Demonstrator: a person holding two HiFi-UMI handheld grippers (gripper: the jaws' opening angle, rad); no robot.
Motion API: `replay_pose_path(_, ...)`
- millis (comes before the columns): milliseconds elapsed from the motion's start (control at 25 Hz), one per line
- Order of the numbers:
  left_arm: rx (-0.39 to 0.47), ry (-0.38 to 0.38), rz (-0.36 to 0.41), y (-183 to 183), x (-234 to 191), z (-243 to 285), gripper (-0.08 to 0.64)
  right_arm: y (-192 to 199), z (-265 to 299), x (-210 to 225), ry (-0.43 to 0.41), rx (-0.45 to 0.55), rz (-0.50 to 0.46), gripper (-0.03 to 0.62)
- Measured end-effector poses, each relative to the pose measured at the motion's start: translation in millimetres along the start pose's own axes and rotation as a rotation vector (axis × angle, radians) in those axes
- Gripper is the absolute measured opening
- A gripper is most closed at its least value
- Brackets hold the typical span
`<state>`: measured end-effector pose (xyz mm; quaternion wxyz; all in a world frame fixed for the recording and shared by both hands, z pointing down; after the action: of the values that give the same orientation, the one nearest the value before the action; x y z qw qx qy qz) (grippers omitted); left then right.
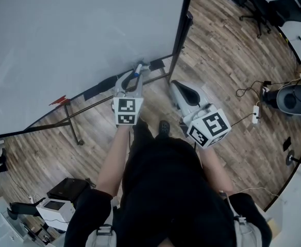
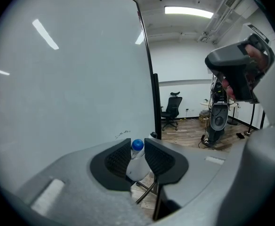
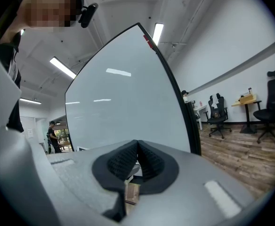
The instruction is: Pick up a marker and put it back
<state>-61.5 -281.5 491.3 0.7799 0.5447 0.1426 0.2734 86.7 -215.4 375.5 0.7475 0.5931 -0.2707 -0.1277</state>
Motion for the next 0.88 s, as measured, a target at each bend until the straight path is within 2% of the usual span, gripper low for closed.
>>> replay_pose_path(880, 0.018, -0.040, 0.002, -6.1, 8.8, -16.0, 0.140, -0.2, -19.2, 1.2, -0.010, 0.018, 0.002, 0.002)
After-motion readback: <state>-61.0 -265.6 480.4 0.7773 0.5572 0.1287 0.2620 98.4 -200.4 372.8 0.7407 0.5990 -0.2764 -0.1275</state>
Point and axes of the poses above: the fingertips, and each gripper's own axes: z forward along the fingers, x to its right, y out of its underside, the point moved 3 cm from there along -z, backward along the fingers, and after that the axes turned 9 degrees about y, right-handed, at the moved point
